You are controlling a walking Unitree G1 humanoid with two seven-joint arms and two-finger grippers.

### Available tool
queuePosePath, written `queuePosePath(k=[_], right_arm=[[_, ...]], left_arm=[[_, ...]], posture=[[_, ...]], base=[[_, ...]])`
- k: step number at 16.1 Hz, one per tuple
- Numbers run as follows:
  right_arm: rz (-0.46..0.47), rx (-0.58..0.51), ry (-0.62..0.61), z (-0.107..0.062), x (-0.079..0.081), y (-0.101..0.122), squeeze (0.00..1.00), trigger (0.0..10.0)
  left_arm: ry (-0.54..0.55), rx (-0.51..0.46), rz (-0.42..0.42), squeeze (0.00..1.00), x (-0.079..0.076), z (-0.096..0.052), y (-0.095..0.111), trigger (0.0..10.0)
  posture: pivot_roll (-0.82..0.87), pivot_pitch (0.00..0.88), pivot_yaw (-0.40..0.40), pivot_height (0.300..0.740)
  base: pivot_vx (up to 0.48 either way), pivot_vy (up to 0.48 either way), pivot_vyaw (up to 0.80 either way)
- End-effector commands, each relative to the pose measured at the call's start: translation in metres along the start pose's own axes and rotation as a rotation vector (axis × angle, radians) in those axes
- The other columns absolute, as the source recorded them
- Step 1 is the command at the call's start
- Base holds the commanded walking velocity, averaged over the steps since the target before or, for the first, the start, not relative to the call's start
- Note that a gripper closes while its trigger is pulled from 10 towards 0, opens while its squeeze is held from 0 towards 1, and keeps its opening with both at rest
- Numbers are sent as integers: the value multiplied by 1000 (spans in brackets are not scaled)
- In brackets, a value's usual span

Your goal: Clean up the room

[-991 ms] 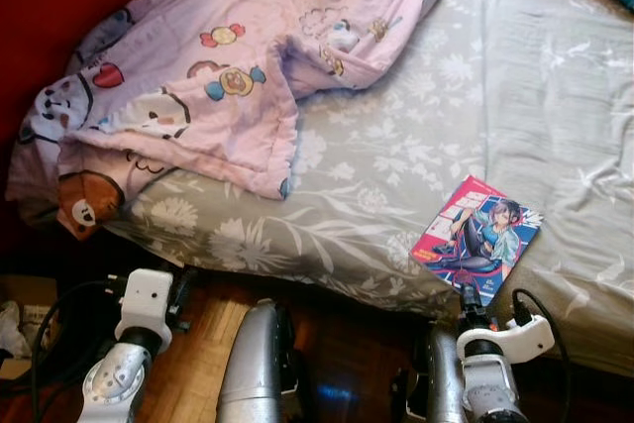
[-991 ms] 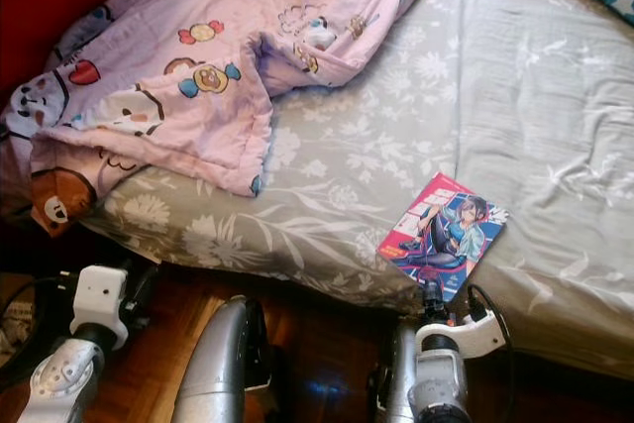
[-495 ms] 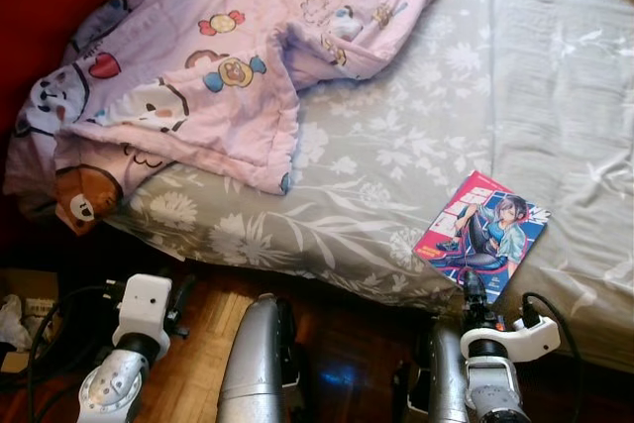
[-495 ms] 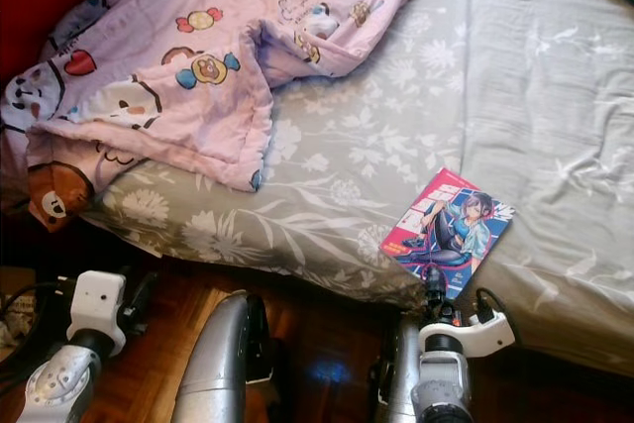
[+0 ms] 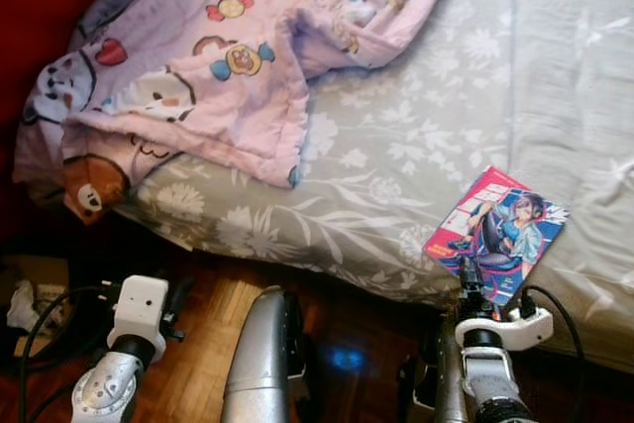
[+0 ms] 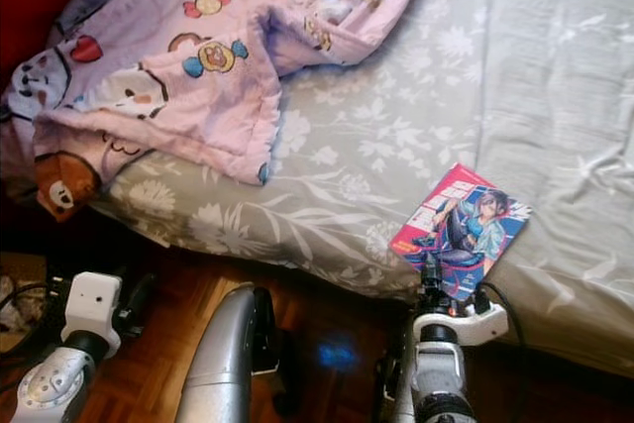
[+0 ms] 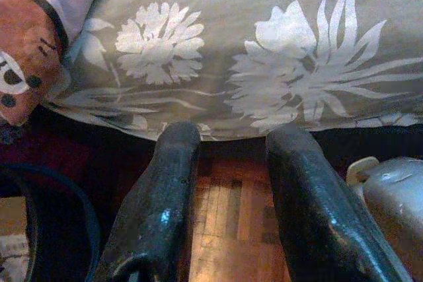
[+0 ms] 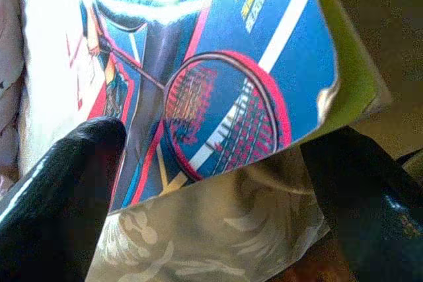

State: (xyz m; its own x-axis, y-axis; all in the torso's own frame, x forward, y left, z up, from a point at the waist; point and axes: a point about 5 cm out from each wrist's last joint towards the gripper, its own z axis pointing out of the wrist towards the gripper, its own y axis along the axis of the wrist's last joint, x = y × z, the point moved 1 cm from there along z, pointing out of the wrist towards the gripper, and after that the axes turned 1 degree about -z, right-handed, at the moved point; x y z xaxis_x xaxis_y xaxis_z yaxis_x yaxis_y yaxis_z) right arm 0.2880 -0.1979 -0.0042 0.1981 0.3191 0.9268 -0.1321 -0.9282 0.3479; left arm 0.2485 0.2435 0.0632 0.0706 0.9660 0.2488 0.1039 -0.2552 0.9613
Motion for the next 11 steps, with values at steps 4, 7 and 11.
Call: queuePosePath(k=[4,7,11], right_arm=[[42,-17,-51,-7,-10,-2,0,10000],[48,-64,-37,-4,-8,7,0,10000],[50,-94,-4,-5,-6,11,0,10000]], left_arm=[[0,58,20,0,5,-7,-10,10000],[-3,59,16,0,4,-6,-10,10000],[-3,60,21,0,4,-5,-10,10000]], posture=[[301,383,116,584],[292,390,117,584],[291,373,113,584]], base=[[0,0,0],[0,0,0],[0,0,0]])
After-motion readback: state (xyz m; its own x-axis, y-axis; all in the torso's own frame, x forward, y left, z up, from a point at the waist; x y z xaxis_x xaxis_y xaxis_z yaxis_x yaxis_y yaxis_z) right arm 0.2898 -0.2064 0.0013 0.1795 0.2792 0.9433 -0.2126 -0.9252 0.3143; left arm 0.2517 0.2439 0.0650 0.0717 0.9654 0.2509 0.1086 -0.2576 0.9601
